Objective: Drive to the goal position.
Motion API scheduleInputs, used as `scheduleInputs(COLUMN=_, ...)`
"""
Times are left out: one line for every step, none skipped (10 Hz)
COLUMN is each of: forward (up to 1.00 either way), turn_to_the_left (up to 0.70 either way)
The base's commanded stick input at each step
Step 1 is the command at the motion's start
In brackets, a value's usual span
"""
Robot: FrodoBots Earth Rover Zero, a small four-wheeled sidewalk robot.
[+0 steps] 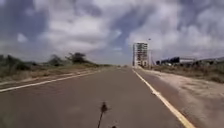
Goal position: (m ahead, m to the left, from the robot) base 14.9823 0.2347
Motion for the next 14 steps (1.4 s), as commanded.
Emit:
scheduleInputs(forward=1.0, turn_to_the_left=0.0)
scheduleInputs(forward=1.0, turn_to_the_left=0.0)
scheduleInputs(forward=1.0, turn_to_the_left=-0.2)
scheduleInputs(forward=1.0, turn_to_the_left=-0.4)
scheduleInputs(forward=1.0, turn_to_the_left=-0.4)
scheduleInputs(forward=1.0, turn_to_the_left=-0.4)
scheduleInputs(forward=1.0, turn_to_the_left=-0.4)
scheduleInputs(forward=1.0, turn_to_the_left=0.0)
scheduleInputs(forward=1.0, turn_to_the_left=0.0)
scheduleInputs(forward=1.0, turn_to_the_left=0.0)
scheduleInputs(forward=1.0, turn_to_the_left=0.0)
scheduleInputs(forward=1.0, turn_to_the_left=0.0)
scheduleInputs(forward=1.0, turn_to_the_left=0.0)
scheduleInputs(forward=1.0, turn_to_the_left=0.0)
